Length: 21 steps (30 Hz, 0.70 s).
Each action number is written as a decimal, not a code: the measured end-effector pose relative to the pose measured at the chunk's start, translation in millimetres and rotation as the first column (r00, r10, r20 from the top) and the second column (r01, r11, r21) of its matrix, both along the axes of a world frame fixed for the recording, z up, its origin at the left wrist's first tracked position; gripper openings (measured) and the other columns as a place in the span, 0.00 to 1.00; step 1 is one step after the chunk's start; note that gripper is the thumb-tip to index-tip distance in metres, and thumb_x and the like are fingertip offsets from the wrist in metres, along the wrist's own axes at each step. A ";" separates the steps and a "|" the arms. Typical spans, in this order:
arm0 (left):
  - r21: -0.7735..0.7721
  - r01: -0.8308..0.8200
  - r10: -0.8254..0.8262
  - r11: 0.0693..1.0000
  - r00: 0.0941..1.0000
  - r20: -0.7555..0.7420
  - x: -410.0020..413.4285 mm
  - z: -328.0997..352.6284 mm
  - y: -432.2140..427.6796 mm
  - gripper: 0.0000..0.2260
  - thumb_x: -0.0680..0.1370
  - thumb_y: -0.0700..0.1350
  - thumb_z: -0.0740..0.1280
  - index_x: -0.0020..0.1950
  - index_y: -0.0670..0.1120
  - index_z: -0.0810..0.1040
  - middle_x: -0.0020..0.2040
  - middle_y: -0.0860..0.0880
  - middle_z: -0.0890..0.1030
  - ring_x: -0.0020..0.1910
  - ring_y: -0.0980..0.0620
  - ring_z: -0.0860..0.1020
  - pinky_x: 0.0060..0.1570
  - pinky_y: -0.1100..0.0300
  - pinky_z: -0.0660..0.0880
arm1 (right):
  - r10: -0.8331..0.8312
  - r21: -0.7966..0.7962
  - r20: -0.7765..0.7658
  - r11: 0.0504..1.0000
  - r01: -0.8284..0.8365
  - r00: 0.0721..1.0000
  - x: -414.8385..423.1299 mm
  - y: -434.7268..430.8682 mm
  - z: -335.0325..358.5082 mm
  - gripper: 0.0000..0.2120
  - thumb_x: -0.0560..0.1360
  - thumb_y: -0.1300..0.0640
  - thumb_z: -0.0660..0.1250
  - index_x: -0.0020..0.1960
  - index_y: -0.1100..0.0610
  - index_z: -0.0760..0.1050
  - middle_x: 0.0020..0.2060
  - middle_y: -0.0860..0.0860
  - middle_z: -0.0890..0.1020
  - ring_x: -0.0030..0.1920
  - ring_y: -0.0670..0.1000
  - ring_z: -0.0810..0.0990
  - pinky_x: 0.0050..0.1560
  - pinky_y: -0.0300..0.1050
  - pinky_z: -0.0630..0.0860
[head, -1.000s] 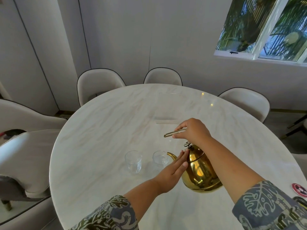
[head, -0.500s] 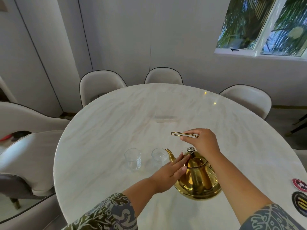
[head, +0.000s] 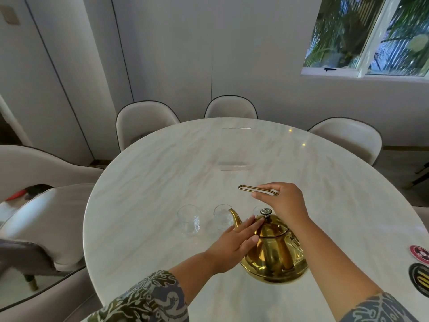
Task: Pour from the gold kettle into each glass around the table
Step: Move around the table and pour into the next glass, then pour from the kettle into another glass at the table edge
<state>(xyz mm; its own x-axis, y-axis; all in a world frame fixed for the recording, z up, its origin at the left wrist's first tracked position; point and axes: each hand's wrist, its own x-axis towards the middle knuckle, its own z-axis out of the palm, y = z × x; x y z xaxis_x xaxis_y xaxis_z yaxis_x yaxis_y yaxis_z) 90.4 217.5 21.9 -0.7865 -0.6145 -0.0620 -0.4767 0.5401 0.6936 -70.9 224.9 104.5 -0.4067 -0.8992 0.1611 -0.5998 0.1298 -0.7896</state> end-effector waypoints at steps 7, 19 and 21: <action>-0.024 -0.062 0.061 0.998 0.997 -0.050 16.2 6.0 7.2 0.21 0.81 0.60 0.47 0.74 0.67 0.48 0.78 0.58 0.52 0.77 0.53 0.54 0.75 0.50 0.52 | 0.040 -0.034 0.019 0.999 -0.039 0.999 12.9 2.4 8.0 0.16 0.68 0.48 0.76 0.52 0.54 0.84 0.56 0.52 0.83 0.57 0.51 0.80 0.48 0.39 0.71; -0.032 -0.137 0.131 0.990 0.981 -0.142 59.2 15.7 4.3 0.23 0.80 0.61 0.48 0.74 0.68 0.46 0.75 0.67 0.42 0.74 0.63 0.49 0.73 0.58 0.52 | 0.157 -0.016 -0.027 0.987 -0.157 0.987 58.9 -25.5 38.8 0.16 0.67 0.49 0.76 0.53 0.54 0.83 0.57 0.52 0.83 0.57 0.51 0.79 0.47 0.40 0.71; -0.041 -0.150 0.142 0.988 0.979 -0.145 65.3 14.9 1.3 0.22 0.80 0.62 0.47 0.73 0.69 0.46 0.76 0.66 0.43 0.74 0.62 0.48 0.75 0.56 0.52 | 0.177 0.009 -0.043 0.984 -0.177 0.983 66.5 -34.2 41.3 0.16 0.67 0.48 0.77 0.52 0.53 0.84 0.57 0.51 0.83 0.58 0.51 0.79 0.48 0.40 0.71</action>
<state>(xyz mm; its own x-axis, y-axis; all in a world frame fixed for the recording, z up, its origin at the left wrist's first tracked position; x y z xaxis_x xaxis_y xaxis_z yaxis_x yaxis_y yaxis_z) 155.7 218.8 36.8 -0.6865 -0.7229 0.0778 -0.4525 0.5086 0.7325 -4.4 190.7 145.8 -0.2338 -0.9572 0.1706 -0.6476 0.0224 -0.7617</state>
